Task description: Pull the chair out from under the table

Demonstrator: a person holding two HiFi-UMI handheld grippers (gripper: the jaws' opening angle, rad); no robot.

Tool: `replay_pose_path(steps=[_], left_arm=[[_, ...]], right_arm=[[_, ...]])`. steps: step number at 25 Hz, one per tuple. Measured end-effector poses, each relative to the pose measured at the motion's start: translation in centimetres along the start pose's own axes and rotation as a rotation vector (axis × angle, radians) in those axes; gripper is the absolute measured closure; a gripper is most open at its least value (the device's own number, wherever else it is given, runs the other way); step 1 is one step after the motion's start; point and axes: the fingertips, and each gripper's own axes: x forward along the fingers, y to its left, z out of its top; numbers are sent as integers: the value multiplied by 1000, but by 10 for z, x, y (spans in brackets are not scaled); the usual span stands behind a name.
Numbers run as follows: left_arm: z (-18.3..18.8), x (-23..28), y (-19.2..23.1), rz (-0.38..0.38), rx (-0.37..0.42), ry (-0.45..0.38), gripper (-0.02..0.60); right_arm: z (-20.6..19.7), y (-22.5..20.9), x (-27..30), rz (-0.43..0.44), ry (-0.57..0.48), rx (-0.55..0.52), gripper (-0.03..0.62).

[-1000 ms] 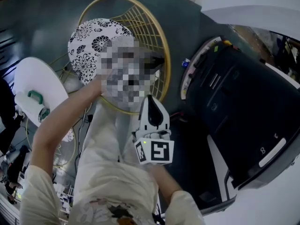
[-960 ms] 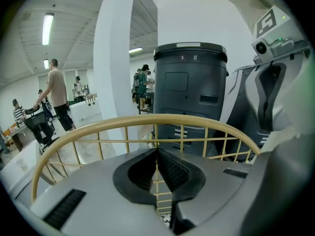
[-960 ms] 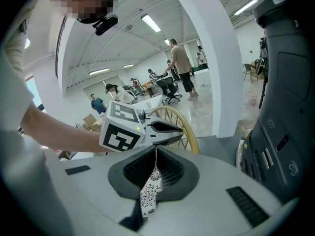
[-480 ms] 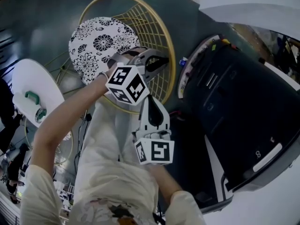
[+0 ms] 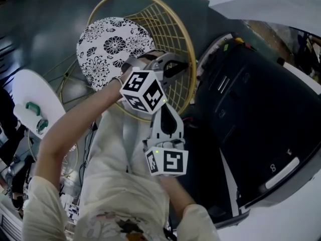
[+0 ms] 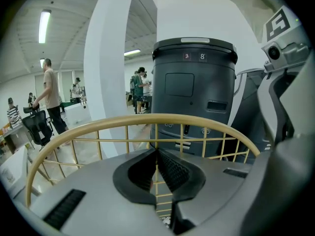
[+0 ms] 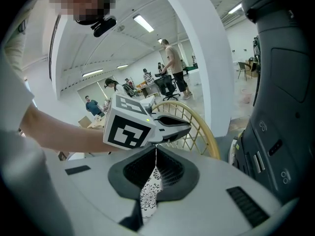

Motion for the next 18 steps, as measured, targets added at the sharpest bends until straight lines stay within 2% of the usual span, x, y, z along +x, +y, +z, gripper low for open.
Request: replay_pose_path(steps=[18], left_arm=[[9,-12,2,-68,-6,-29,565]], right_arm=[[15,-1,-1,-133,-6,42,583]])
